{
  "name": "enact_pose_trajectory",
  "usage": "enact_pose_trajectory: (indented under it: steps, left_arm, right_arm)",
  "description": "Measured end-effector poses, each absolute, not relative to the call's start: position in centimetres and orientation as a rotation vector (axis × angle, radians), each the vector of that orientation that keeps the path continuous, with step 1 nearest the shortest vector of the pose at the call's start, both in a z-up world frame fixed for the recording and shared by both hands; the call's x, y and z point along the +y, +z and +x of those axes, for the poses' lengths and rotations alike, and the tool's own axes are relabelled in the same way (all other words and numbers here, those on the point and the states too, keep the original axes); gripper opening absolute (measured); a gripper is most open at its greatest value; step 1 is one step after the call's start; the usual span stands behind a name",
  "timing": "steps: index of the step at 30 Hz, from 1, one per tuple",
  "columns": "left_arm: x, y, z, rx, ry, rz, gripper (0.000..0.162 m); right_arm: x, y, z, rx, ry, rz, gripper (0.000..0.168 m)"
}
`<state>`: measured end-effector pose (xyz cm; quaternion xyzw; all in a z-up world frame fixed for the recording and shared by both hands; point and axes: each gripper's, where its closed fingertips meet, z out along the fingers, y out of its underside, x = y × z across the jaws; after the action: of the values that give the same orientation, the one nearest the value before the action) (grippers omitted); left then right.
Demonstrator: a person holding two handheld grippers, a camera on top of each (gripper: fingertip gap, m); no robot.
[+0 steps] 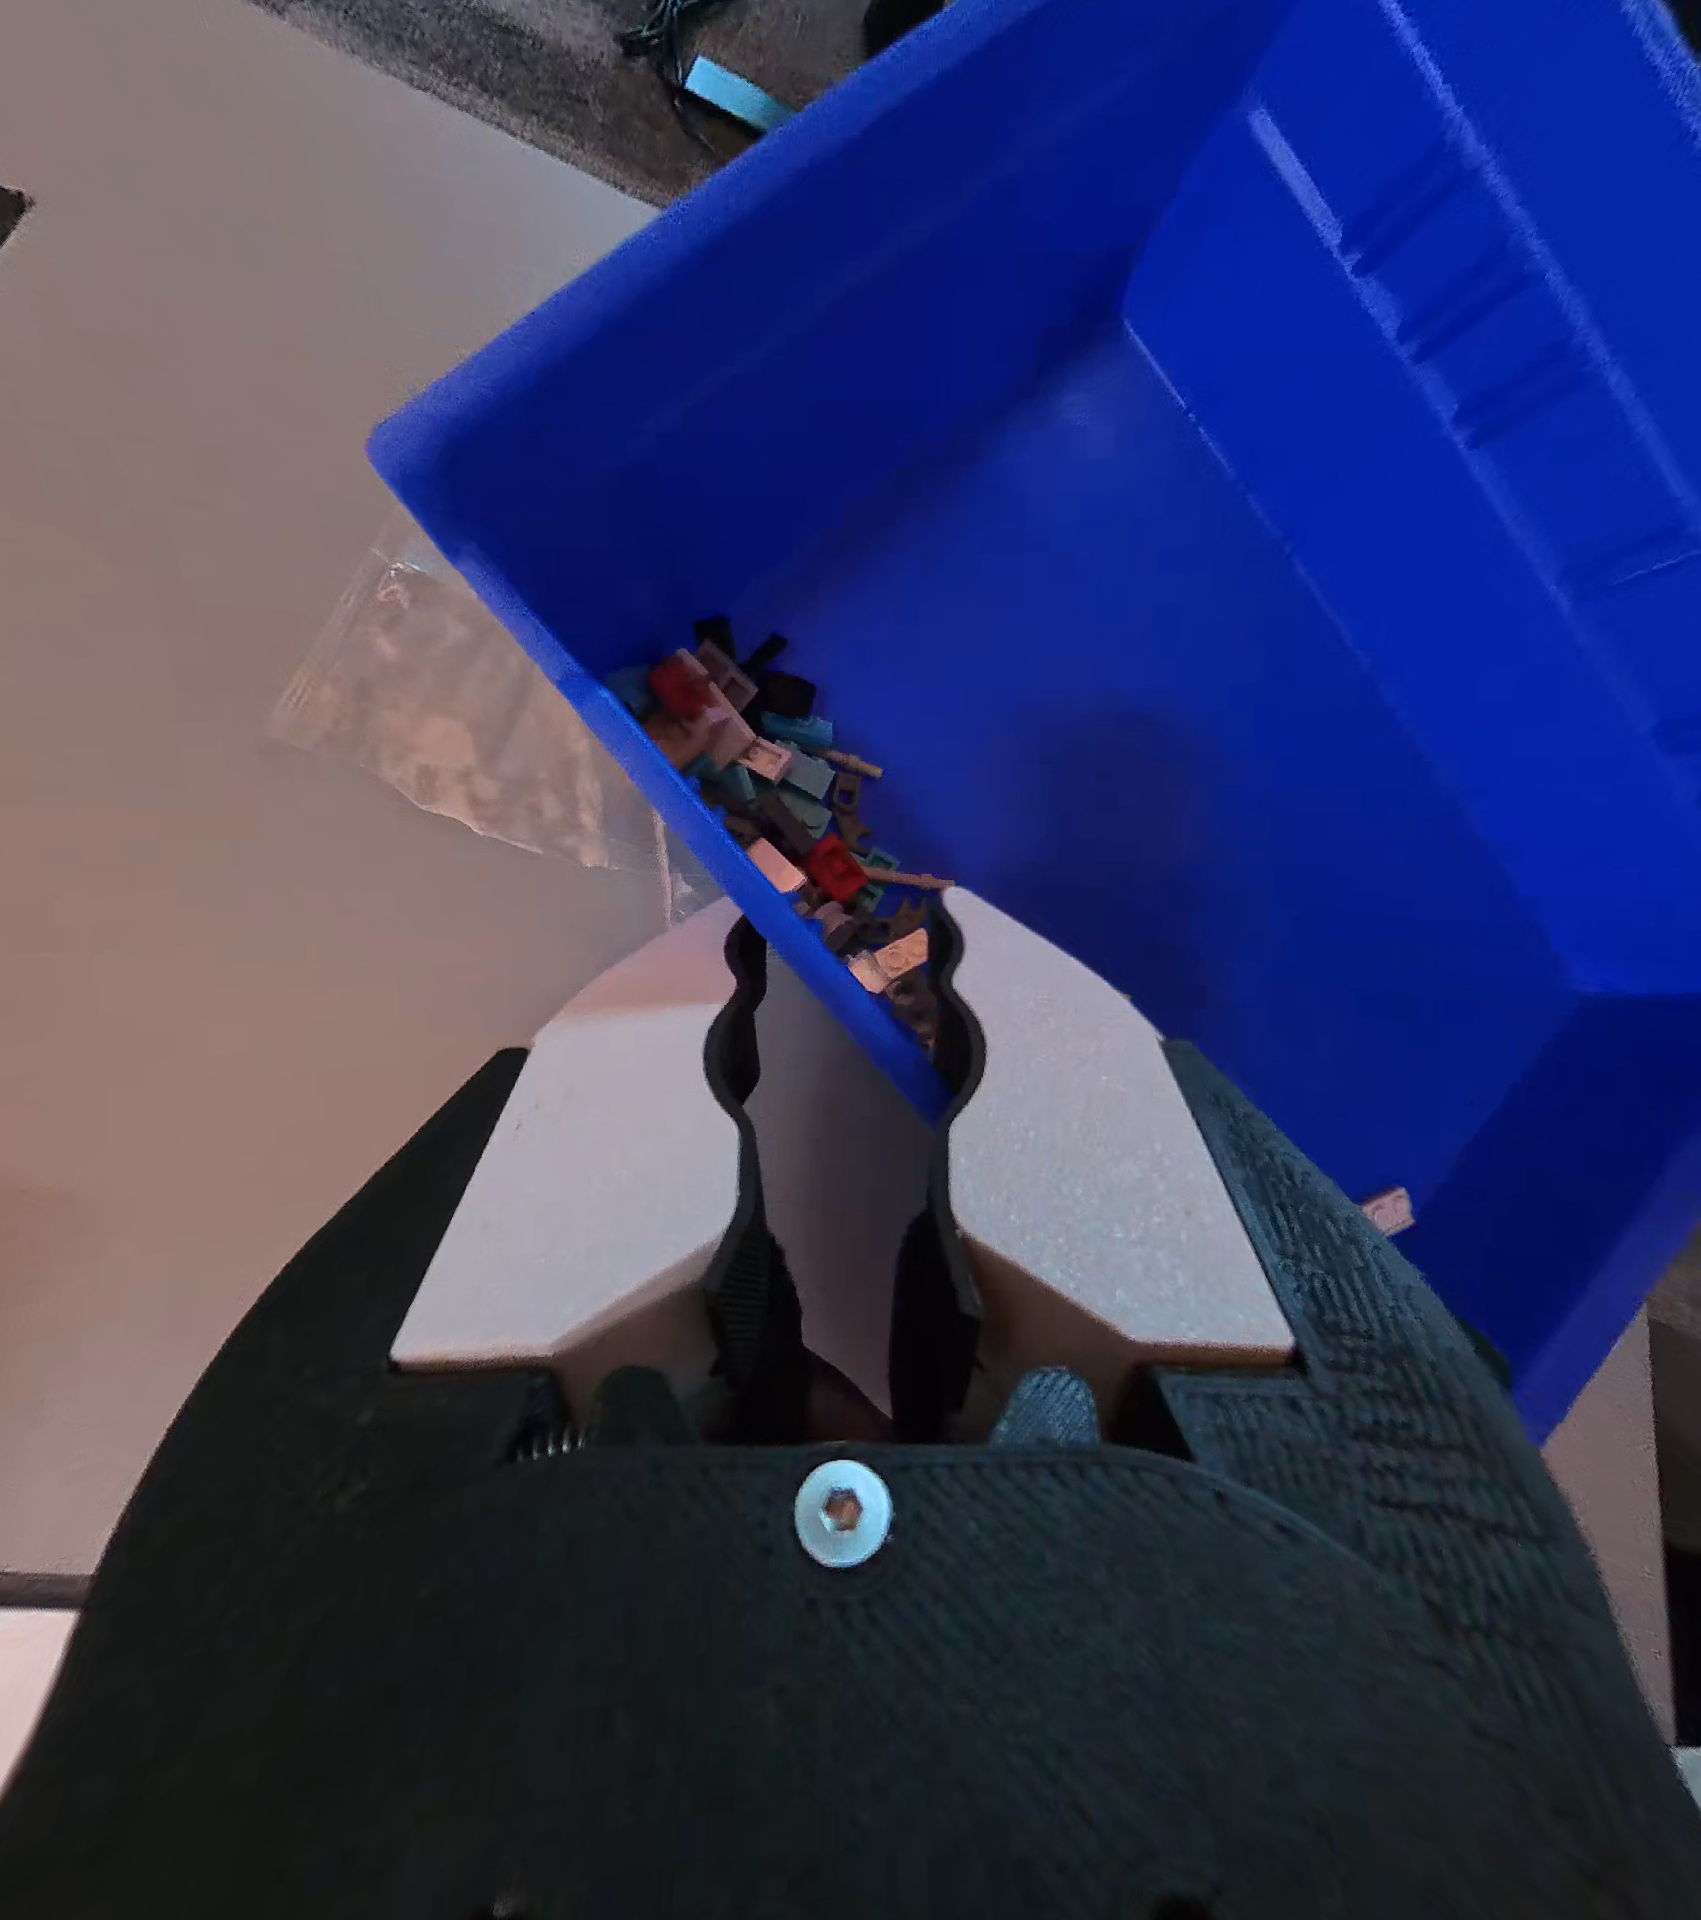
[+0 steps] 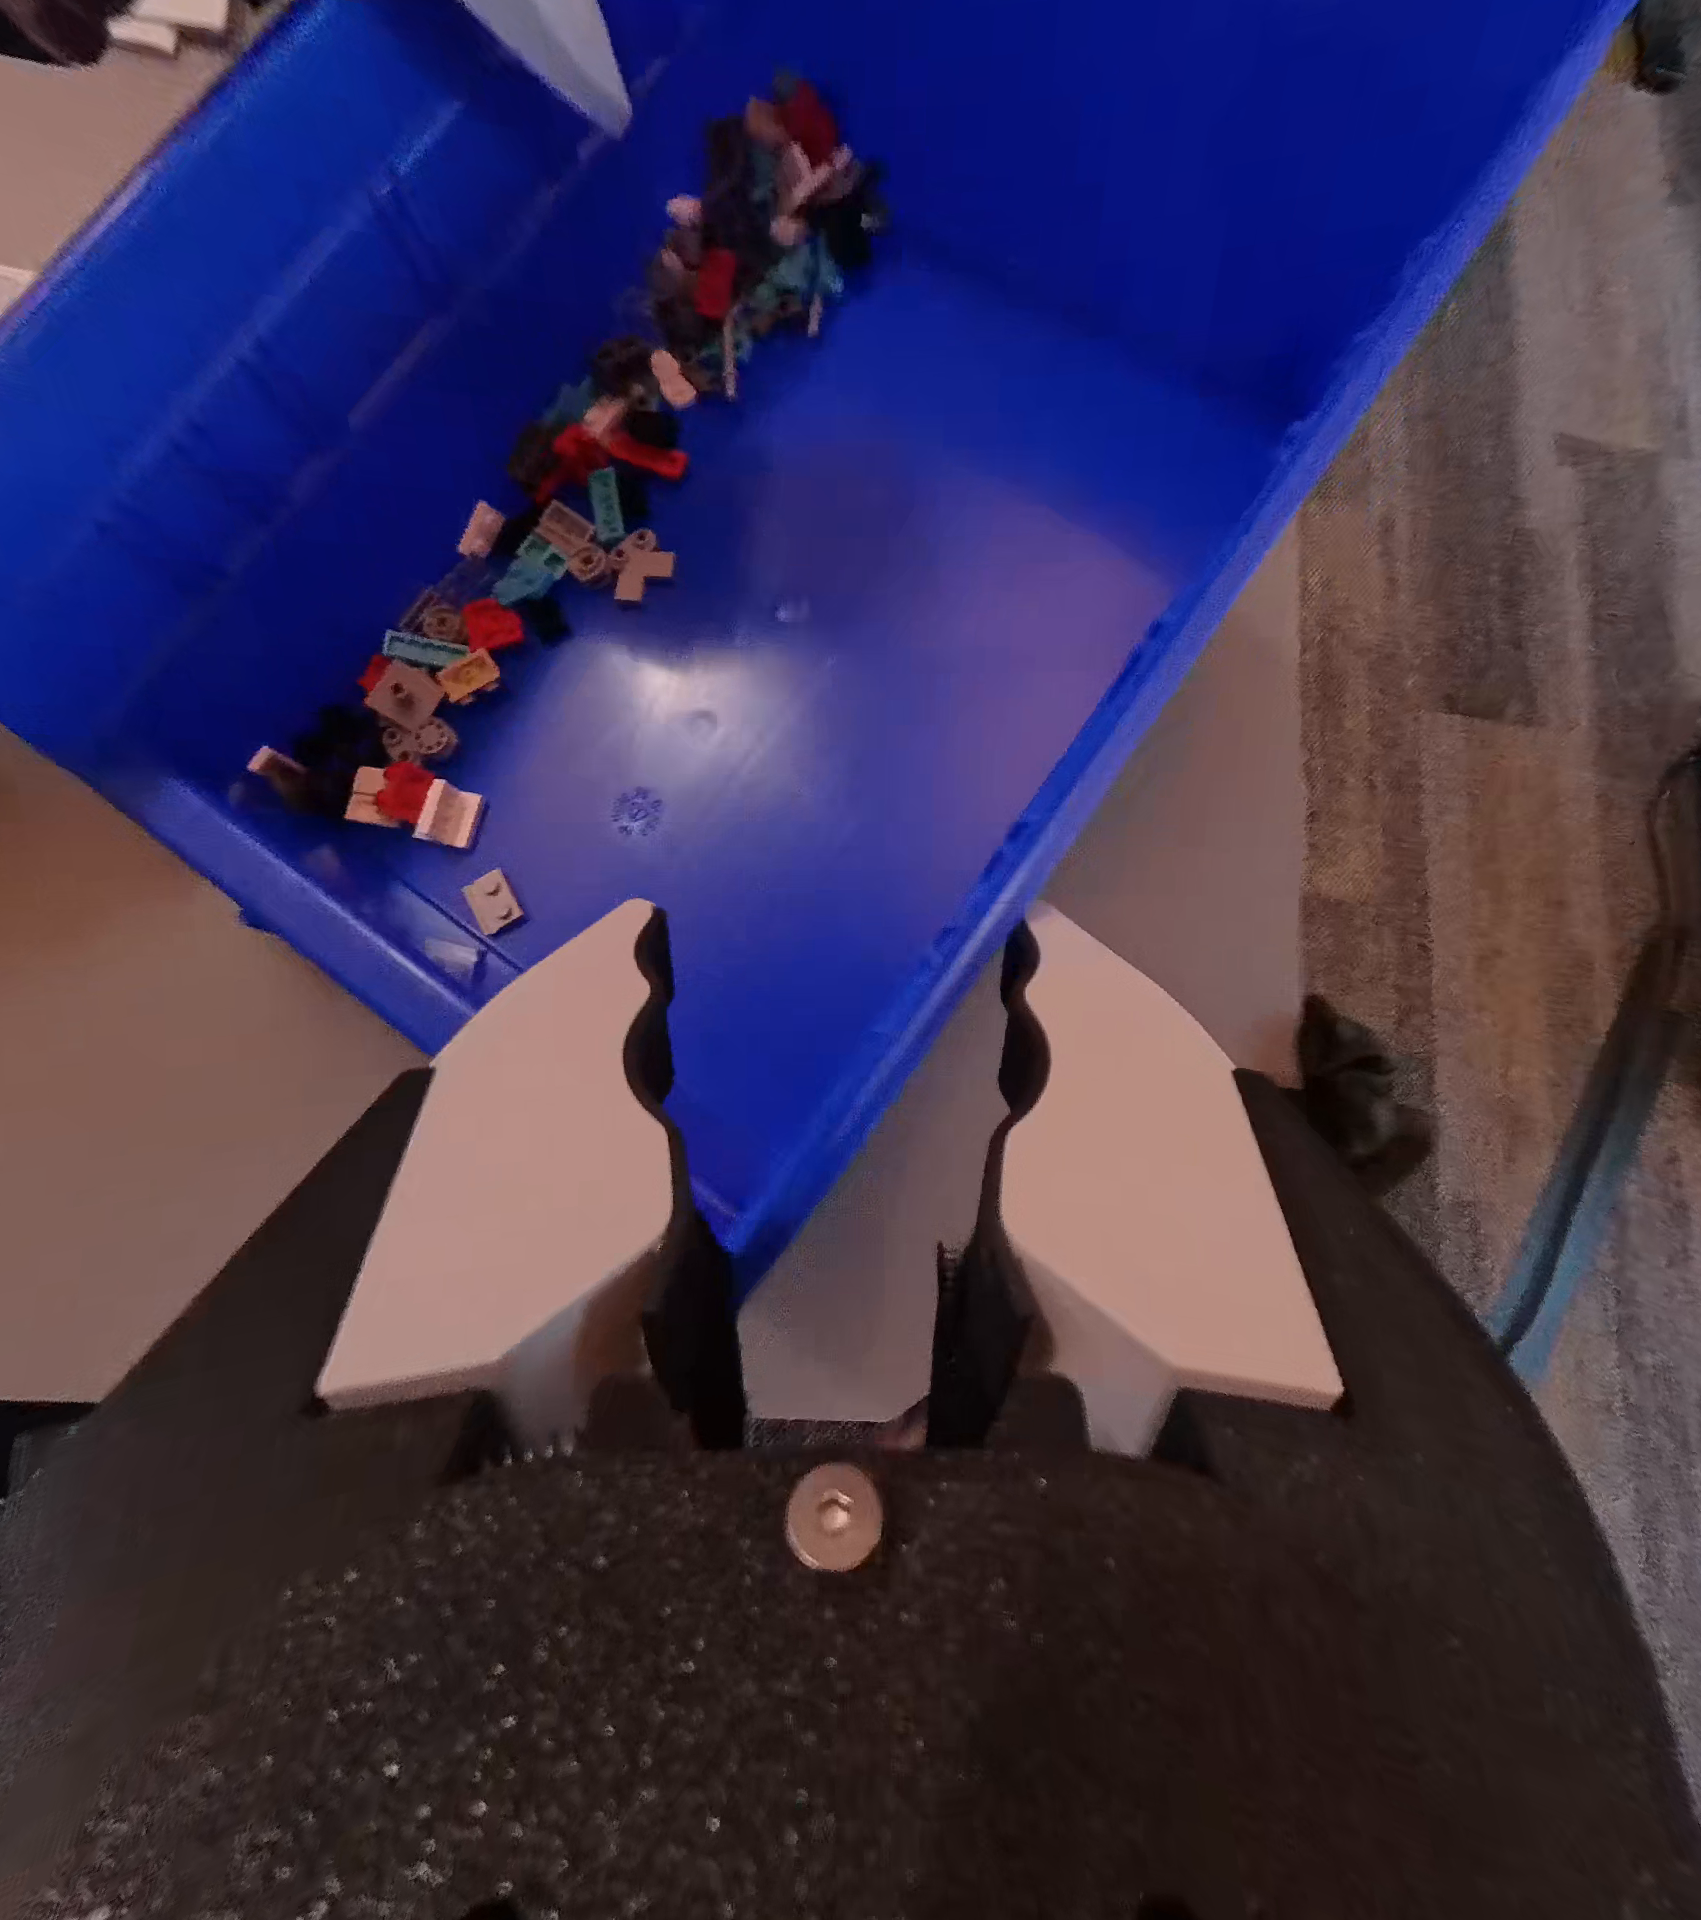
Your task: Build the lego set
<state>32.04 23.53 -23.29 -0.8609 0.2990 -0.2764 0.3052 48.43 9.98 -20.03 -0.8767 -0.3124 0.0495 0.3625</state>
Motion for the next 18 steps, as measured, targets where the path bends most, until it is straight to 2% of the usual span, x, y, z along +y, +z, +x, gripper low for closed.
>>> enact_pose_trajectory:
  steps: [3,5,7,9,13,15,18]
  left_arm:
    - [23.7,-23.4,32.3,0.785,-0.734,-2.287,0.030]
    - [23.7,-23.3,32.6,0.788,-0.740,-2.277,0.030]
    - [23.6,-23.1,32.8,0.792,-0.744,-2.265,0.030]
    - [23.6,-23.0,32.9,0.797,-0.738,-2.257,0.030]
    - [23.7,-22.9,33.0,0.793,-0.717,-2.257,0.030]
    - [23.7,-23.0,32.9,0.784,-0.721,-2.256,0.030]
    - [23.8,-23.1,32.7,0.776,-0.726,-2.253,0.030]
  right_arm:
    - [11.2,-16.4,49.5,-0.806,-0.015,-2.164,0.066]
    - [11.4,-13.0,46.4,-0.877,0.029,-1.990,0.055]
    - [9.8,-11.8,39.8,-1.102,0.258,-1.798,0.038]
    - [8.2,-15.5,34.9,-1.363,0.493,-1.807,0.036]
    - [10.2,-24.8,32.8,-1.642,0.495,-1.968,0.021]
    - [10.8,-26.9,32.3,-1.715,0.450,-1.926,0.020]
    - [11.7,-28.3,32.6,-1.777,0.351,-1.861,0.028]
